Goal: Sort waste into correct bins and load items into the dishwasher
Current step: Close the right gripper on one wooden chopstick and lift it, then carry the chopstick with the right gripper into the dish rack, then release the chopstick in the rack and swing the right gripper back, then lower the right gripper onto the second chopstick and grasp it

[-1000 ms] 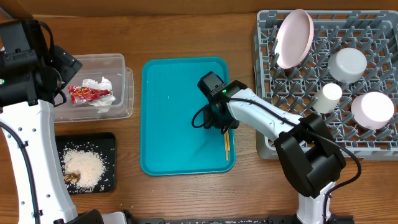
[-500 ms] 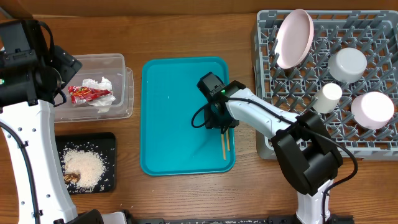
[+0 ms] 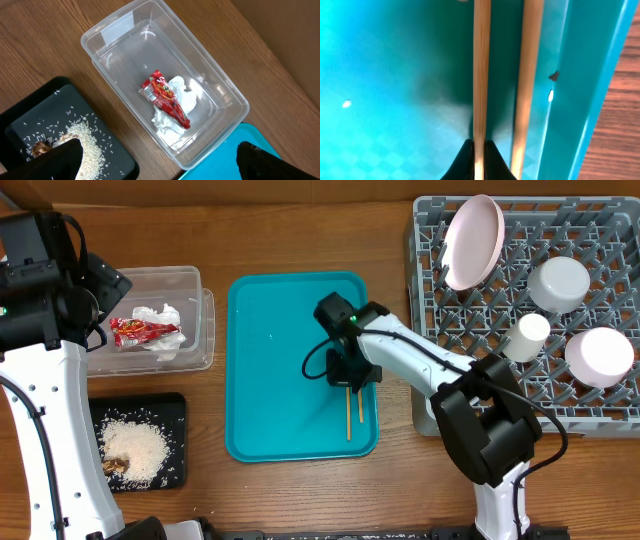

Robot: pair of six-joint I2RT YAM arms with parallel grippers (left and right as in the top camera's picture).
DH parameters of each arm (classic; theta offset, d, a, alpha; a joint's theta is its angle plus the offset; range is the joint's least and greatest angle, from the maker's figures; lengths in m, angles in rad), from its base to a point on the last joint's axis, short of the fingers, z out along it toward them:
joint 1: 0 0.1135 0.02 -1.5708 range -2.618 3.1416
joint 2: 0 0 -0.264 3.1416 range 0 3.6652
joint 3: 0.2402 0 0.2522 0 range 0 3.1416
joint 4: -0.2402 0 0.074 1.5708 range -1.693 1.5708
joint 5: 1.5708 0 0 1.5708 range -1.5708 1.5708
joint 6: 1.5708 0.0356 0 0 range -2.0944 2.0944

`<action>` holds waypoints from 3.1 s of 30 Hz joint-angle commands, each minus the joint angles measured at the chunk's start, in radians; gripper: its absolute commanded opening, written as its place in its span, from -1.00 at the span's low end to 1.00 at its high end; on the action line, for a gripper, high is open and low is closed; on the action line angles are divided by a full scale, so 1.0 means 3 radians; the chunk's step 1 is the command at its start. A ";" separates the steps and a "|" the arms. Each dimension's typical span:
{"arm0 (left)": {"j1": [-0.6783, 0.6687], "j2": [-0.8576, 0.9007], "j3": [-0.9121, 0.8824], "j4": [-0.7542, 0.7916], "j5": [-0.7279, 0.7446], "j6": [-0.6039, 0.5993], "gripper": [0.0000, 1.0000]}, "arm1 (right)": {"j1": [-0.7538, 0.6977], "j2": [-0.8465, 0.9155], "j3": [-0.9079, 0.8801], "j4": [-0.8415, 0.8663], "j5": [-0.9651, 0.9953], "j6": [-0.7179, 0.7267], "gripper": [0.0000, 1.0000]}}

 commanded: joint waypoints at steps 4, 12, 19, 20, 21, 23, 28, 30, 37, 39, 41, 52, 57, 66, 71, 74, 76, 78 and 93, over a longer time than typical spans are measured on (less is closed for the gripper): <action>-0.0003 0.0010 0.0027 0.0010 0.0011 0.0031 1.00 | -0.0226 -0.0071 0.0865 -0.0605 0.0268 -0.0024 -0.92; -0.0003 0.0010 0.0027 0.0010 0.0011 0.0031 1.00 | -0.0806 -0.0284 0.1787 -0.1408 0.0643 -0.0434 -0.92; -0.0003 0.0010 0.0027 0.0011 0.0011 0.0031 0.99 | -0.1516 -0.0354 0.1873 -0.1277 0.0398 -0.1011 -0.92; -0.0003 0.0010 0.0027 0.0011 0.0011 0.0031 1.00 | -0.1579 -0.0354 0.1858 -0.1237 0.0237 -0.1188 -0.92; -0.0003 0.0010 0.0027 0.0010 0.0011 0.0031 1.00 | -0.1649 -0.0334 0.1850 -0.1191 0.0043 -0.1375 -0.92; -0.0003 0.0010 0.0027 0.0010 0.0011 0.0031 0.99 | -0.1717 -0.0312 0.1850 -0.1134 -0.0036 -0.1467 -0.92; -0.0003 0.0010 0.0027 0.0011 0.0011 0.0031 1.00 | -0.1764 -0.0249 0.1832 -0.0980 -0.0037 -0.1490 -0.90; -0.0003 0.0010 0.0027 0.0011 0.0011 0.0031 1.00 | -0.1764 -0.0207 0.1832 -0.0961 -0.0037 -0.1488 -0.80; -0.0003 0.0010 0.0027 0.0010 0.0011 0.0031 1.00 | -0.1764 -0.0024 0.1831 -0.0987 -0.0036 -0.1488 -0.40; -0.0003 0.0010 0.0027 0.0010 0.0011 0.0031 0.99 | -0.1764 0.0017 0.1826 -0.0987 -0.0038 -0.1484 -0.38; -0.0003 0.0010 0.0027 0.0011 0.0011 0.0031 1.00 | -0.1764 0.0020 0.1809 -0.0996 -0.0051 -0.1445 -0.38; -0.0003 0.0010 0.0027 0.0011 0.0011 0.0031 1.00 | -0.1442 -0.0015 0.1816 -0.1288 -0.0563 -0.1423 -0.29; -0.0003 0.0010 0.0027 0.0011 0.0011 0.0031 1.00 | -0.1072 -0.0017 0.1811 -0.1319 -0.0549 -0.1278 -0.26; -0.0003 0.0010 0.0027 0.0010 0.0011 0.0032 0.99 | -0.0496 0.0094 0.1809 -0.1104 0.0046 -0.0682 0.30; -0.0003 0.0010 0.0027 0.0010 0.0011 0.0032 1.00 | -0.0407 0.0300 0.1809 -0.1077 0.0056 -0.0633 0.30; -0.0003 0.0010 0.0027 0.0011 0.0013 0.0031 1.00 | -0.0407 0.0448 0.1809 -0.1085 0.0053 -0.0582 0.30; -0.0003 0.0010 0.0027 0.0010 0.0011 0.0031 0.99 | -0.0407 0.0562 0.1803 -0.1085 0.0032 -0.0582 0.30; -0.0003 0.0010 0.0027 0.0011 0.0011 0.0031 1.00 | -0.0407 0.0660 0.1802 -0.1094 0.0015 -0.0582 0.29; -0.0003 0.0010 0.0027 0.0011 0.0011 0.0031 0.99 | -0.0383 0.0748 0.1102 -0.0591 -0.0046 -0.0520 0.25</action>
